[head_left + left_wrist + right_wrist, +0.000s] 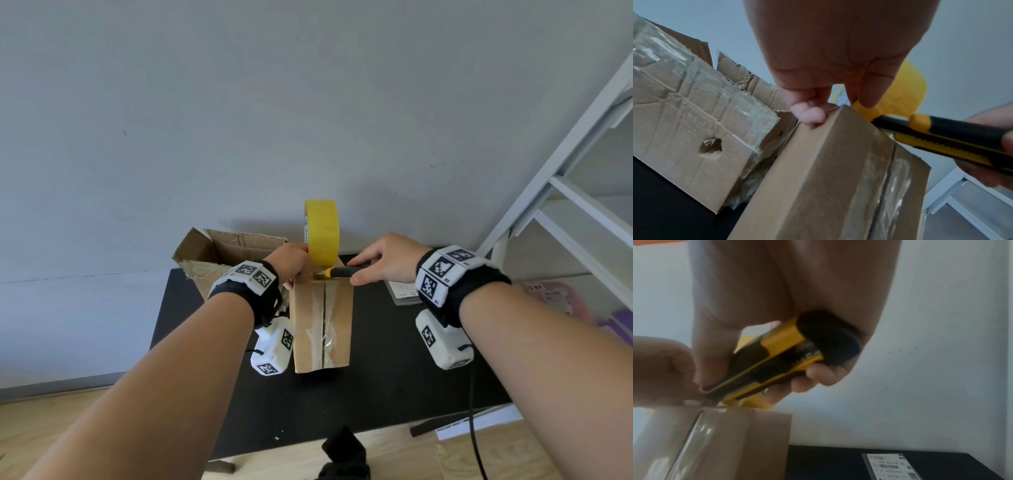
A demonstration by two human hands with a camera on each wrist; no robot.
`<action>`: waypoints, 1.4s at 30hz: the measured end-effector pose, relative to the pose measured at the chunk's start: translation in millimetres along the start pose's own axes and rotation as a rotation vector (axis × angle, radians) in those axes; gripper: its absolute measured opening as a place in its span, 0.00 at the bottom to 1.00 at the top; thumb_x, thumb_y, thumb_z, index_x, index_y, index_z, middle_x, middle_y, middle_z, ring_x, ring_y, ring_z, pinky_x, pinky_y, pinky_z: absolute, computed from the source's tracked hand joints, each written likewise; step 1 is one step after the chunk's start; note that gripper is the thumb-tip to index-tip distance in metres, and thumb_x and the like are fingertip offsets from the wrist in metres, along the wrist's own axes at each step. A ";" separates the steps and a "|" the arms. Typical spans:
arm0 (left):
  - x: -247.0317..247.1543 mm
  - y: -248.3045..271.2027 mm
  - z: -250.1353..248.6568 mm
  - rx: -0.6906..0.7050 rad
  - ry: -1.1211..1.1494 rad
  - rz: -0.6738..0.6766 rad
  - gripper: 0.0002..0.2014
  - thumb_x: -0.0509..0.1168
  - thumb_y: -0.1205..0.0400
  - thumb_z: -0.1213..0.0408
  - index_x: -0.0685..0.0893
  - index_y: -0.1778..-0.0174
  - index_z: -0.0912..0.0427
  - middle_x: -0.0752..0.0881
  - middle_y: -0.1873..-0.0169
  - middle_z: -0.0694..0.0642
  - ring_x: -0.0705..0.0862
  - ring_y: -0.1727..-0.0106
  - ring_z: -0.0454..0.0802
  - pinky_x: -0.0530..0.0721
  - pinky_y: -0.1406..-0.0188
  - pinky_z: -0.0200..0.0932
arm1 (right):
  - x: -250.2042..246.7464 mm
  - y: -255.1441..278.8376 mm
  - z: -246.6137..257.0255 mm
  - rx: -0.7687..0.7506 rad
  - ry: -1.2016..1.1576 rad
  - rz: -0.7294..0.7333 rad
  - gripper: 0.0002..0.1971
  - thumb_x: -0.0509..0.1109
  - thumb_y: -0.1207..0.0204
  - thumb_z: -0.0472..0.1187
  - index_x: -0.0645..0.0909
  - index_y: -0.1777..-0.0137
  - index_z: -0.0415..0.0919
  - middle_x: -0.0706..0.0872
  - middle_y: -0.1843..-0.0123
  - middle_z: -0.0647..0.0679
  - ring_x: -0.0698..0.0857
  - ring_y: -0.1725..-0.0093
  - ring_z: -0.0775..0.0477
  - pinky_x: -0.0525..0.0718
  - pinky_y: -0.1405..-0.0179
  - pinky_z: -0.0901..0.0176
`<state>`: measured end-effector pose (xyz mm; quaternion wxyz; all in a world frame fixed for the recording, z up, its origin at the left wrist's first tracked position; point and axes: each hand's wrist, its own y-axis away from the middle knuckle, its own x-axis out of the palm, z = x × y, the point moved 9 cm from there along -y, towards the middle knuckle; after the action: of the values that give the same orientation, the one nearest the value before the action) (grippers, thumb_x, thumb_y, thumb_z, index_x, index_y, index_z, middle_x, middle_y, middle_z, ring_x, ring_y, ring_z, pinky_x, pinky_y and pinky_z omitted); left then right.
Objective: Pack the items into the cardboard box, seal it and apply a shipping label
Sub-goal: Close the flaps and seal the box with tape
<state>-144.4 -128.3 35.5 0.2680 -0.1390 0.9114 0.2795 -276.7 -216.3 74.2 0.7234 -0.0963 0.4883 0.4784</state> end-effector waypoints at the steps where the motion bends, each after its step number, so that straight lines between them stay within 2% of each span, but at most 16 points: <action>1: 0.9 -0.3 0.9 0.001 0.007 0.003 0.13 0.56 0.21 0.81 0.75 0.62 0.57 0.76 0.63 0.59 0.84 0.58 0.66 0.79 0.80 0.39 | -0.2 -0.4 2.2 -0.006 0.027 -0.011 0.19 0.77 0.31 0.56 0.87 0.40 0.58 0.89 0.54 0.58 0.85 0.50 0.56 0.79 0.49 0.62; 4: 2.1 0.0 2.7 0.016 0.053 -0.002 0.10 0.56 0.20 0.79 0.77 0.53 0.60 0.77 0.63 0.58 0.80 0.67 0.55 0.78 0.78 0.40 | 1.2 -0.6 3.9 -0.009 0.048 -0.008 0.20 0.76 0.31 0.58 0.87 0.39 0.57 0.90 0.52 0.56 0.85 0.49 0.56 0.79 0.50 0.62; 8: 3.6 5.1 -1.0 0.043 0.067 -0.011 0.10 0.56 0.19 0.77 0.77 0.49 0.59 0.77 0.62 0.57 0.78 0.67 0.51 0.78 0.76 0.40 | -0.3 0.4 -0.8 0.013 0.070 -0.011 0.20 0.77 0.32 0.57 0.86 0.39 0.57 0.90 0.52 0.54 0.85 0.51 0.55 0.78 0.55 0.64; 12: 4.5 7.2 1.3 0.059 0.073 -0.020 0.16 0.58 0.18 0.74 0.80 0.37 0.58 0.77 0.64 0.55 0.76 0.68 0.50 0.75 0.78 0.37 | -10.7 4.3 -17.1 0.084 0.064 -0.035 0.18 0.78 0.33 0.55 0.88 0.43 0.56 0.90 0.62 0.53 0.86 0.58 0.56 0.80 0.58 0.62; 14: 4.2 8.5 3.1 0.084 0.068 -0.032 0.15 0.62 0.17 0.68 0.80 0.34 0.55 0.79 0.63 0.52 0.77 0.67 0.48 0.76 0.76 0.37 | -15.1 7.6 -32.5 0.157 0.065 -0.057 0.15 0.76 0.32 0.54 0.88 0.45 0.54 0.87 0.67 0.52 0.84 0.64 0.54 0.78 0.65 0.61; 17: 2.5 11.1 4.0 0.146 0.028 -0.065 0.16 0.69 0.20 0.60 0.82 0.35 0.50 0.83 0.60 0.47 0.81 0.64 0.44 0.81 0.62 0.39 | -13.9 9.8 -52.6 0.285 0.059 -0.098 0.15 0.72 0.29 0.50 0.84 0.44 0.46 0.84 0.67 0.49 0.82 0.69 0.46 0.80 0.67 0.59; 19: 1.1 10.9 5.1 0.171 -0.008 -0.097 0.17 0.72 0.22 0.60 0.85 0.37 0.50 0.86 0.53 0.48 0.84 0.51 0.47 0.81 0.46 0.43 | -6.6 5.6 -57.5 0.325 0.025 -0.104 0.18 0.70 0.27 0.50 0.82 0.42 0.40 0.78 0.69 0.47 0.78 0.72 0.45 0.76 0.70 0.58; 21: 1.7 11.8 6.7 0.181 -0.026 -0.110 0.17 0.73 0.22 0.59 0.85 0.37 0.50 0.86 0.47 0.49 0.83 0.44 0.47 0.79 0.38 0.43 | 2.1 -0.5 -56.4 0.332 -0.030 -0.119 0.22 0.71 0.26 0.54 0.80 0.43 0.35 0.73 0.72 0.47 0.73 0.76 0.48 0.70 0.75 0.59; 24: 3.7 12.3 11.5 0.190 0.018 -0.121 0.16 0.73 0.23 0.62 0.87 0.39 0.50 0.88 0.47 0.49 0.84 0.45 0.47 0.79 0.40 0.42 | 26.4 -10.6 -52.8 0.319 -0.254 -0.078 0.27 0.76 0.31 0.58 0.76 0.41 0.39 0.76 0.69 0.46 0.73 0.78 0.49 0.73 0.78 0.59; 26: 5.6 14.2 14.9 0.186 0.054 -0.140 0.11 0.74 0.25 0.64 0.88 0.48 0.46 0.88 0.54 0.49 0.85 0.49 0.48 0.81 0.48 0.41 | 45.1 -16.8 -47.3 0.299 -0.376 -0.021 0.31 0.79 0.33 0.56 0.75 0.37 0.40 0.77 0.67 0.46 0.74 0.77 0.51 0.76 0.79 0.60; 28: 7.7 17.5 13.2 0.206 0.027 -0.177 0.08 0.72 0.25 0.64 0.85 0.59 0.43 0.86 0.62 0.48 0.85 0.55 0.48 0.79 0.60 0.37 | 59.7 -21.2 -40.8 0.274 -0.407 0.031 0.32 0.80 0.35 0.55 0.75 0.36 0.38 0.75 0.68 0.46 0.73 0.77 0.51 0.77 0.79 0.60; 30: 7.8 21.5 9.6 0.237 -0.043 -0.239 0.06 0.71 0.25 0.62 0.85 0.58 0.45 0.85 0.63 0.46 0.82 0.58 0.45 0.74 0.66 0.34 | 67.0 -23.5 -36.0 0.259 -0.435 0.053 0.30 0.80 0.34 0.54 0.77 0.39 0.36 0.72 0.70 0.46 0.72 0.77 0.50 0.75 0.80 0.60; 33: 6.1 24.3 10.0 0.271 -0.071 -0.295 0.11 0.71 0.23 0.58 0.88 0.44 0.49 0.85 0.57 0.45 0.80 0.54 0.43 0.75 0.57 0.36 | 71.2 -26.4 -35.0 0.285 -0.478 0.085 0.27 0.81 0.34 0.51 0.78 0.42 0.36 0.74 0.68 0.45 0.73 0.75 0.49 0.76 0.79 0.60; 35: 3.7 23.7 14.6 0.271 -0.051 -0.317 0.14 0.71 0.22 0.57 0.87 0.40 0.49 0.87 0.53 0.47 0.80 0.51 0.44 0.75 0.51 0.37 | 73.8 -28.4 -35.1 0.305 -0.478 0.121 0.26 0.82 0.36 0.51 0.77 0.45 0.37 0.75 0.68 0.44 0.74 0.76 0.49 0.77 0.77 0.60; 40: 3.4 18.3 13.2 0.286 0.013 -0.295 0.14 0.72 0.22 0.58 0.88 0.40 0.48 0.90 0.48 0.48 0.85 0.46 0.45 0.81 0.45 0.41 | 74.8 -26.5 -41.8 0.338 -0.494 0.148 0.24 0.83 0.36 0.52 0.76 0.51 0.38 0.77 0.69 0.45 0.74 0.75 0.49 0.80 0.75 0.59; 42: 2.4 15.6 8.0 0.288 0.084 -0.258 0.13 0.71 0.21 0.61 0.87 0.41 0.48 0.90 0.47 0.49 0.87 0.51 0.45 0.84 0.48 0.41 | 74.1 -24.2 -43.4 0.320 -0.497 0.158 0.23 0.80 0.33 0.55 0.76 0.52 0.40 0.76 0.69 0.46 0.75 0.75 0.49 0.80 0.75 0.60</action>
<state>-149.4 -111.3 35.4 0.2806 -0.2264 0.9269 0.1038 -279.6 -210.9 -14.8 0.7873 0.1770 0.3714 0.4592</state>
